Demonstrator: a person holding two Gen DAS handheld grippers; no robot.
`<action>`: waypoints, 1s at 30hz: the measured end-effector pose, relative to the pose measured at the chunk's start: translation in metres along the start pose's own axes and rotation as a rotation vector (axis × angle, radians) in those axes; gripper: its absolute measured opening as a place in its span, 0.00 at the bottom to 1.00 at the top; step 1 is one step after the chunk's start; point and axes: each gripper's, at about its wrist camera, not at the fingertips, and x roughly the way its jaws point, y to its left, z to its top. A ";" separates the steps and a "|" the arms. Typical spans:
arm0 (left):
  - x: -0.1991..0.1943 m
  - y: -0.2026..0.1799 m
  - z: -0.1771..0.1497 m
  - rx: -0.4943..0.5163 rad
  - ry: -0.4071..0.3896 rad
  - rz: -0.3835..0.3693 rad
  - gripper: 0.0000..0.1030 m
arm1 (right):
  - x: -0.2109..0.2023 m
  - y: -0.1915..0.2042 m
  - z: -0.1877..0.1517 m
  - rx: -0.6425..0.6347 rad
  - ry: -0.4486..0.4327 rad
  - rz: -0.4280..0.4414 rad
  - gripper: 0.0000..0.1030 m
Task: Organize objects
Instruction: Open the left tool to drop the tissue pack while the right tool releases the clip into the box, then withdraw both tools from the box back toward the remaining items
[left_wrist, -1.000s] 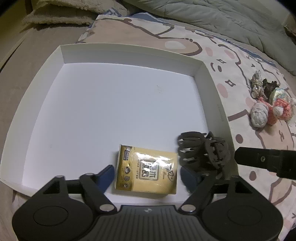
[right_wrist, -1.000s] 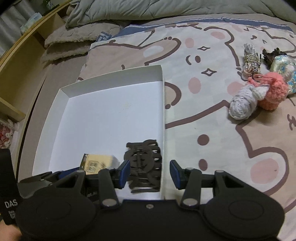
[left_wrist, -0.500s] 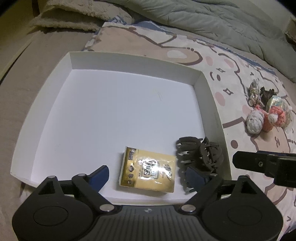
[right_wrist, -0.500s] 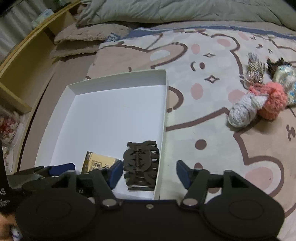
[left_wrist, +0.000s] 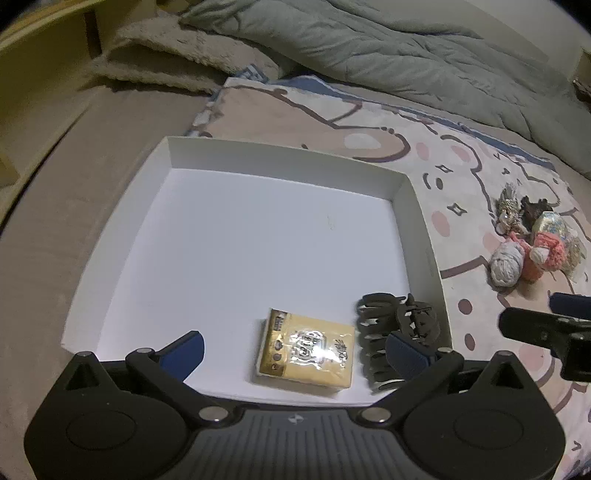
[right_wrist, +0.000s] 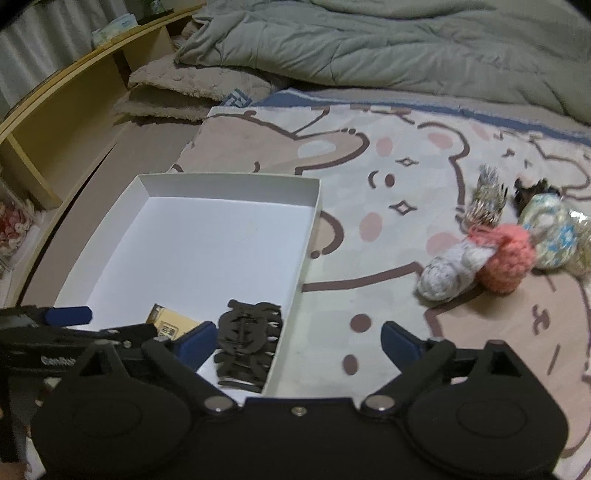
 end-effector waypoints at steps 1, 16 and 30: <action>-0.003 -0.001 0.000 0.002 -0.006 0.011 1.00 | -0.003 -0.001 -0.001 -0.011 -0.008 -0.007 0.95; -0.040 -0.019 0.000 0.010 -0.097 -0.011 1.00 | -0.030 -0.031 -0.003 -0.025 -0.075 -0.029 1.00; -0.049 -0.062 0.017 0.053 -0.181 -0.052 1.00 | -0.059 -0.073 0.004 -0.017 -0.171 -0.072 1.00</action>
